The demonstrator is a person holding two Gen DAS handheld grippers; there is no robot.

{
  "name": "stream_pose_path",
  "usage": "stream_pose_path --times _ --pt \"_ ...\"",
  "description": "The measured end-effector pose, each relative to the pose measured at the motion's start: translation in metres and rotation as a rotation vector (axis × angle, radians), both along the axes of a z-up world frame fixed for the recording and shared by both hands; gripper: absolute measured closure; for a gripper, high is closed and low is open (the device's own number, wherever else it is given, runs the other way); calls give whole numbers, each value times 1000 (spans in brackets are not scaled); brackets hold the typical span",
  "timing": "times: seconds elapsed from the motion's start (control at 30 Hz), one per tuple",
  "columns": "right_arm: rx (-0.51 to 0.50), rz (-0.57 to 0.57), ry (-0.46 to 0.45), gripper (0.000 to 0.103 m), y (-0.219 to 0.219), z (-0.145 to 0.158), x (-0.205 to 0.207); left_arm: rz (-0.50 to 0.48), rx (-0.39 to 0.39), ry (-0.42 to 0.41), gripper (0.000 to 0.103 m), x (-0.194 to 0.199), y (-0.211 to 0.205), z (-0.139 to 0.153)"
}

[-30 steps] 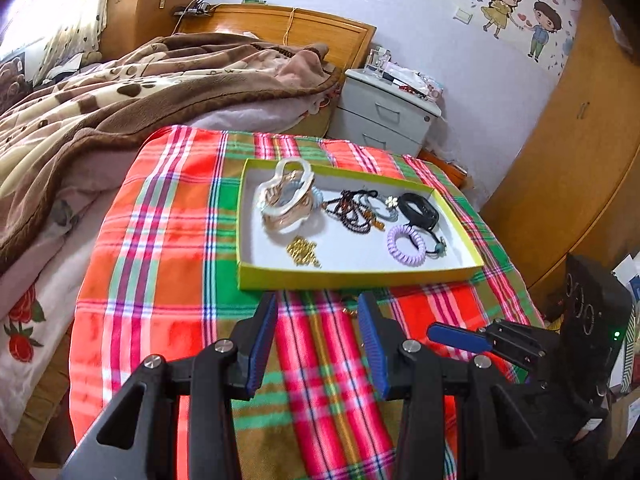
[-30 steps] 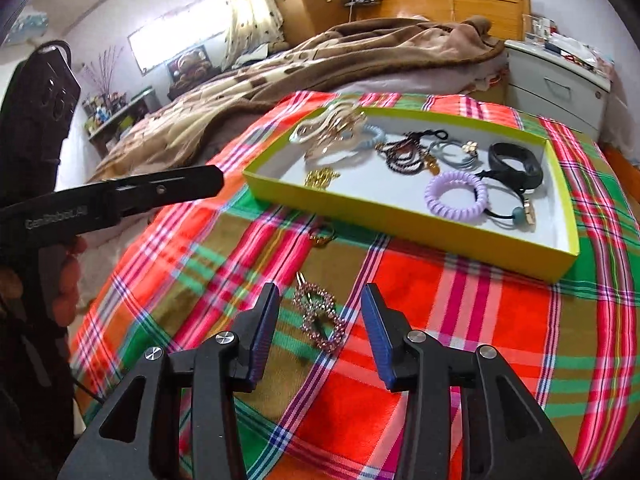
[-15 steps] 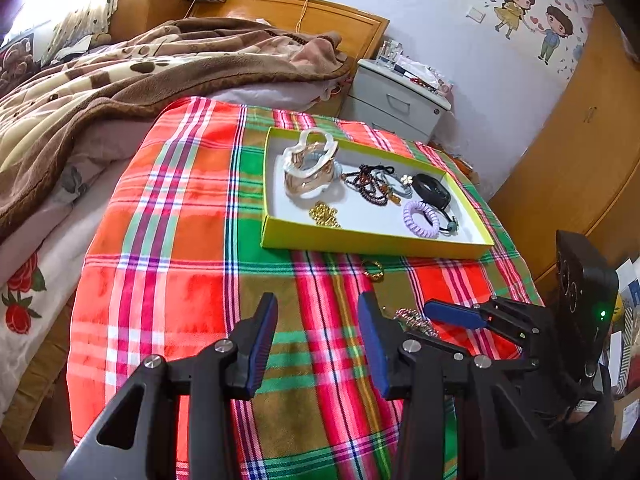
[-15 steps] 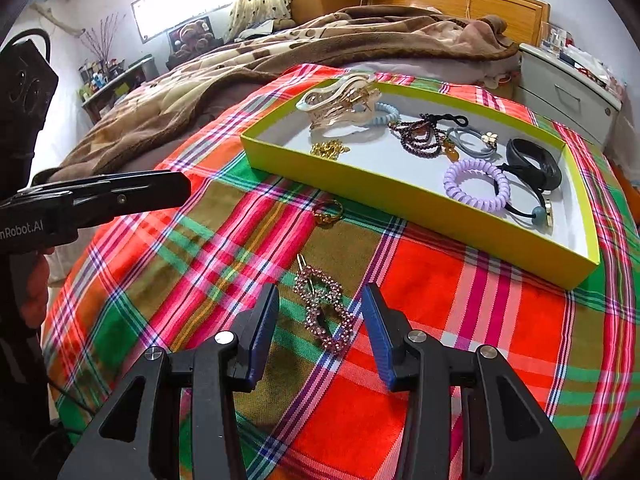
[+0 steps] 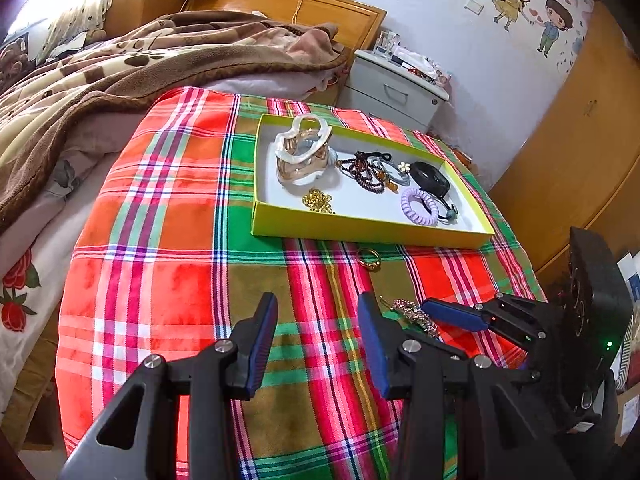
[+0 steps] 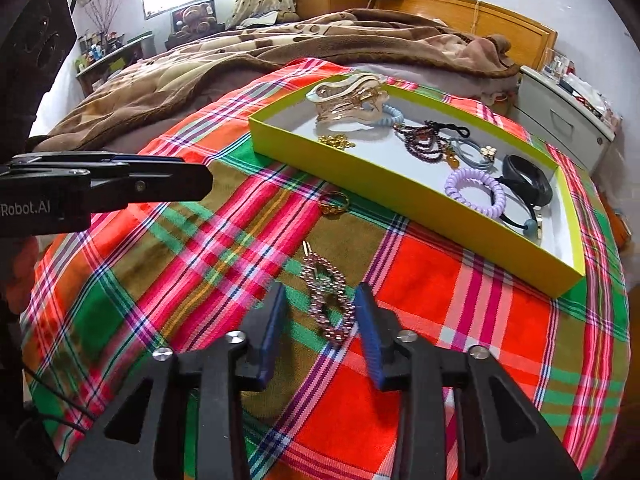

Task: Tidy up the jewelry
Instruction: 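Withdraw both tools and close right tool on pink rhinestone hair clip, then close left tool on gold ring while right tool holds pink rhinestone clip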

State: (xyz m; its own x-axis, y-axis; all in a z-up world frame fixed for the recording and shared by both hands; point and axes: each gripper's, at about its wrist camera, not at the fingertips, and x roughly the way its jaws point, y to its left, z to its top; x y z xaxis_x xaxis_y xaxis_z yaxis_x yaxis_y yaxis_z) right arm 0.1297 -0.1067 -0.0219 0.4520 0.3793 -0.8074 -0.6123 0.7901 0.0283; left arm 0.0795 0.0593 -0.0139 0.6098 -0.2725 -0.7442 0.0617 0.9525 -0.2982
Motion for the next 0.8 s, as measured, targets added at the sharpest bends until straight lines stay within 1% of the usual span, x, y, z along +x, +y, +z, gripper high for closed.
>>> stream_pose_path --times 0.03,0.23,0.5,0.57,0.8 --pt "1 -3 -1 79 -1 0 1 -2 0 1 60 0 -1 0" --pt "-5 -9 -26 79 0 1 -4 -7 5 10 60 2 -4 -2" --pt "35 -52 -63 80 -12 10 -7 -9 0 23 60 6 -5 -6" --pt "46 -71 -70 80 -18 13 -9 -18 -4 23 60 8 -7 -7" --pt "83 -138 -81 80 -37 21 -9 -72 24 9 60 20 -29 -4"
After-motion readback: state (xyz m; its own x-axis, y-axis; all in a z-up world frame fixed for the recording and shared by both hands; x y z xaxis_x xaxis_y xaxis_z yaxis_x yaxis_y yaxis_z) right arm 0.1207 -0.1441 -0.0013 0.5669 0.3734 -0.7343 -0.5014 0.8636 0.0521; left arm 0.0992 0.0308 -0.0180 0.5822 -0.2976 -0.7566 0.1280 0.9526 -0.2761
